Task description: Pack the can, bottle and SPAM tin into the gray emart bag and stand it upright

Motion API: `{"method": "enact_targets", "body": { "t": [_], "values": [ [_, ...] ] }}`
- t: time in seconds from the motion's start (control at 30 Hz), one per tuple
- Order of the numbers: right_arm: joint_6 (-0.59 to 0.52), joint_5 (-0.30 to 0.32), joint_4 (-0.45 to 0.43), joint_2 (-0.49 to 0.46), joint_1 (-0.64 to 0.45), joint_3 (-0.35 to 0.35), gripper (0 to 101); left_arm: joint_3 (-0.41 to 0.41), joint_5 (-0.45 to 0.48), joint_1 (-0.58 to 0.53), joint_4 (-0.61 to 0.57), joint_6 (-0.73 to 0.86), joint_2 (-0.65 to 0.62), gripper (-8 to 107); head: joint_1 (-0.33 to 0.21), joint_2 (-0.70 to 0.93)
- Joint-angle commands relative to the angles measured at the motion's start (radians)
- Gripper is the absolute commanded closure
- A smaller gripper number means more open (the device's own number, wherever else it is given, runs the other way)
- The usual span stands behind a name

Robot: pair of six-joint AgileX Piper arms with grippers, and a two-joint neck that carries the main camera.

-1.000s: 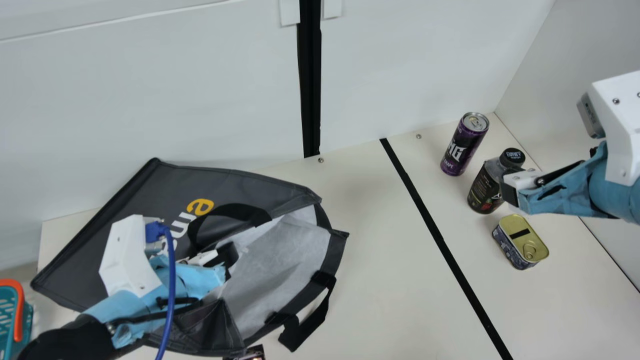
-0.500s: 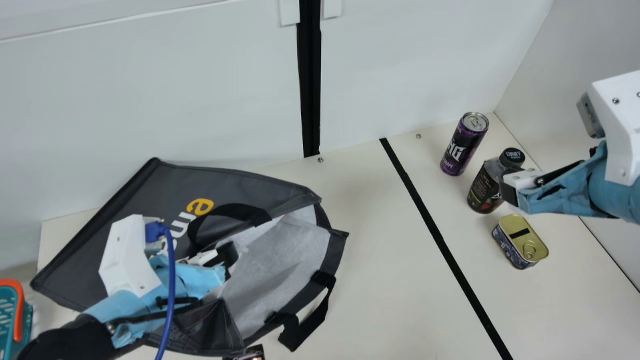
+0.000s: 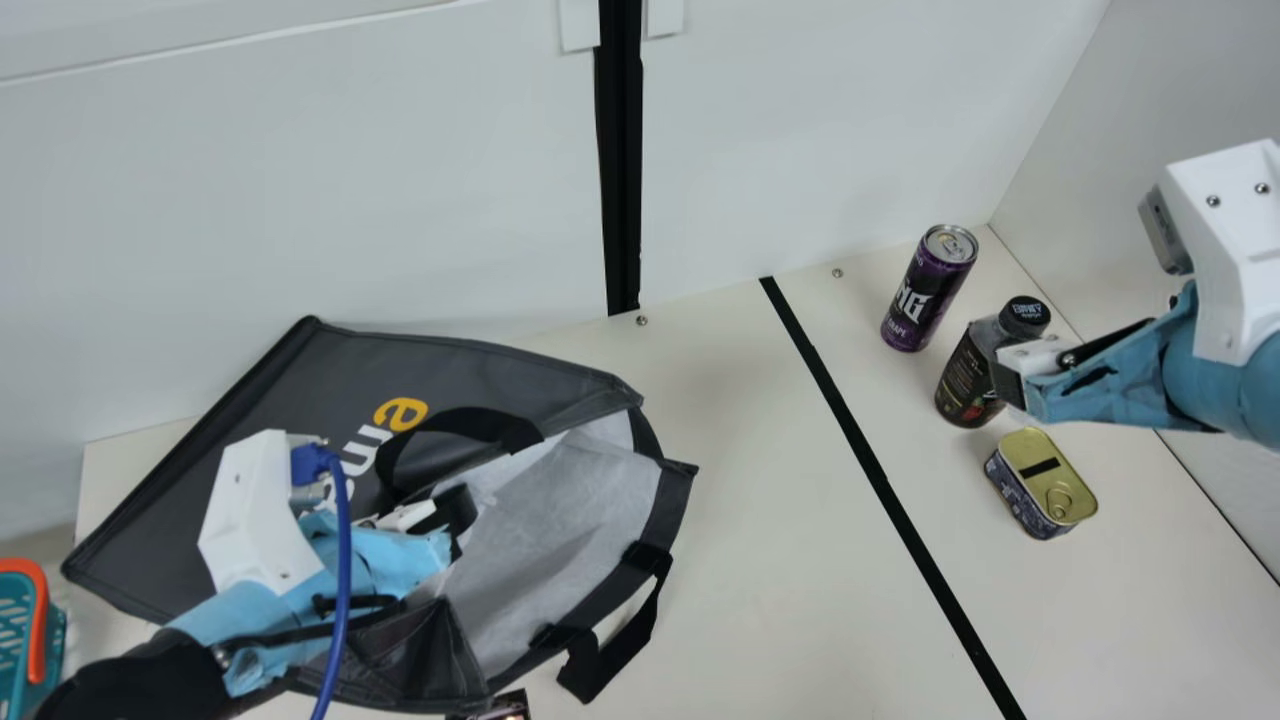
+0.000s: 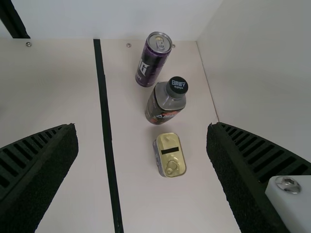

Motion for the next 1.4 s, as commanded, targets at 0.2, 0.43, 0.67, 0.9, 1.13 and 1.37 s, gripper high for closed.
{"method": "enact_targets", "body": {
  "t": [0.2, 0.43, 0.67, 0.9, 1.13, 1.37],
  "values": [
    [0.007, -0.003, -0.020, 0.055, 0.014, -0.041, 6, 0.000, 0.000, 0.000, 0.000, 0.000, 0.000, 107, -0.023, -0.002],
    [0.011, 0.000, -0.042, 0.113, 0.029, -0.086, 6, 0.000, 0.000, 0.000, 0.000, 0.000, 0.000, 107, -0.023, -0.002],
    [0.007, 0.004, -0.055, 0.173, 0.027, -0.132, 6, 0.000, 0.000, 0.000, 0.000, 0.000, 0.000, 107, -0.023, -0.002],
    [-0.004, 0.004, -0.056, 0.235, 0.011, -0.173, 6, 0.000, 0.000, 0.000, 0.000, 0.000, 0.000, 107, -0.023, -0.002],
    [-0.006, 0.004, -0.060, 0.303, -0.004, -0.214, 6, 0.000, 0.000, 0.000, 0.000, 0.000, 0.000, 107, -0.023, -0.002],
    [-0.003, 0.011, -0.062, 0.378, -0.018, -0.266, 6, 0.000, 0.000, 0.000, 0.000, 0.000, 0.000, 107, -0.023, -0.002]
  ]
}}
